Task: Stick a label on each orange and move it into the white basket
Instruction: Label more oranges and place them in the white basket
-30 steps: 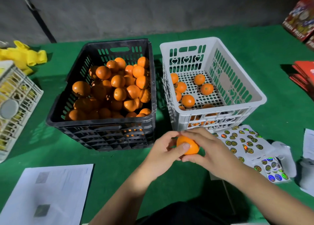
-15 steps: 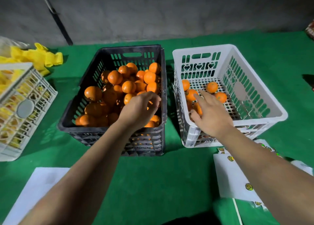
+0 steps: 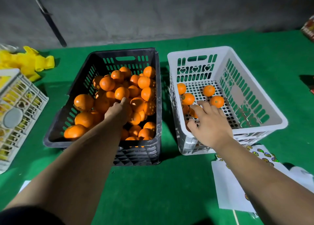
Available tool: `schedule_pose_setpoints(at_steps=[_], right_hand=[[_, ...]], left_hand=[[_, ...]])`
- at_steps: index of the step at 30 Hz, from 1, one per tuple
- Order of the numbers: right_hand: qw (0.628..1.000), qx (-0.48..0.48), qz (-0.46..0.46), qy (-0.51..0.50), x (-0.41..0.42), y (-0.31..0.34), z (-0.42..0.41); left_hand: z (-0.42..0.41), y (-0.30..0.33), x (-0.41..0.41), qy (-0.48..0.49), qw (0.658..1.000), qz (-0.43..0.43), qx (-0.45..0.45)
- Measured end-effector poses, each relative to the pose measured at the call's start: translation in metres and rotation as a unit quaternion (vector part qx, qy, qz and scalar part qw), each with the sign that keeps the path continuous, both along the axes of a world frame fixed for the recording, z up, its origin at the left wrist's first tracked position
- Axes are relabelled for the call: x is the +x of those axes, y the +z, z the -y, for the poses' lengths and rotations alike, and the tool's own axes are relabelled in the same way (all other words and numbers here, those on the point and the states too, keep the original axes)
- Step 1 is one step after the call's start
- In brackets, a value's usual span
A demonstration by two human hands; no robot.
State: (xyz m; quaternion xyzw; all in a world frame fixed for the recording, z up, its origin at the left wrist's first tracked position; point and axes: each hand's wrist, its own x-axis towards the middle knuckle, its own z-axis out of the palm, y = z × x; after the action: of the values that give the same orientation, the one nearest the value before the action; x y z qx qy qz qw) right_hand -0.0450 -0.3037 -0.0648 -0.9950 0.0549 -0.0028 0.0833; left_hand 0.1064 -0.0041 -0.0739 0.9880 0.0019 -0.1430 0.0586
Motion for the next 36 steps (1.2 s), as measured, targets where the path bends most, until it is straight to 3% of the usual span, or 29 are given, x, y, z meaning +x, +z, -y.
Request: schedule_pose_setpoints(at_steps=[3, 6, 10, 13, 15, 18, 23, 28, 36], right_hand=[[1.0, -0.002, 0.007, 0.002, 0.0, 0.002, 0.0], [0.999, -0.011, 0.039, 0.009, -0.006, 0.002, -0.002], [0.989, 0.022, 0.143, 0.034, -0.016, 0.005, -0.005], [0.956, 0.163, 0.242, 0.031, -0.044, -0.008, -0.004], [0.929, 0.257, 0.267, 0.006, -0.082, -0.027, -0.005], [0.943, 0.201, 0.261, -0.053, -0.14, -0.072, 0.008], [0.977, 0.07, 0.018, -0.201, -0.184, -0.12, 0.064], [0.971, -0.035, -0.165, -0.167, -0.181, -0.127, 0.069], [0.972, -0.033, -0.229, -0.034, -0.177, -0.143, 0.017]], left_hand=[[0.007, 0.015, -0.008, 0.047, 0.985, -0.003, -0.168], [0.017, 0.04, -0.021, 0.025, 0.956, 0.097, -0.275], [0.044, 0.061, -0.086, -0.052, 0.844, 0.227, -0.484], [0.067, 0.051, -0.164, -0.085, 0.781, 0.203, -0.585], [0.078, 0.037, -0.208, -0.077, 0.788, 0.171, -0.586], [0.084, 0.01, -0.239, -0.155, 0.829, 0.103, -0.527], [0.089, -0.029, -0.25, -0.165, 0.859, -0.036, -0.484], [0.092, -0.057, -0.254, -0.163, 0.875, -0.09, -0.448], [0.086, -0.091, -0.259, -0.201, 0.896, -0.146, -0.369]])
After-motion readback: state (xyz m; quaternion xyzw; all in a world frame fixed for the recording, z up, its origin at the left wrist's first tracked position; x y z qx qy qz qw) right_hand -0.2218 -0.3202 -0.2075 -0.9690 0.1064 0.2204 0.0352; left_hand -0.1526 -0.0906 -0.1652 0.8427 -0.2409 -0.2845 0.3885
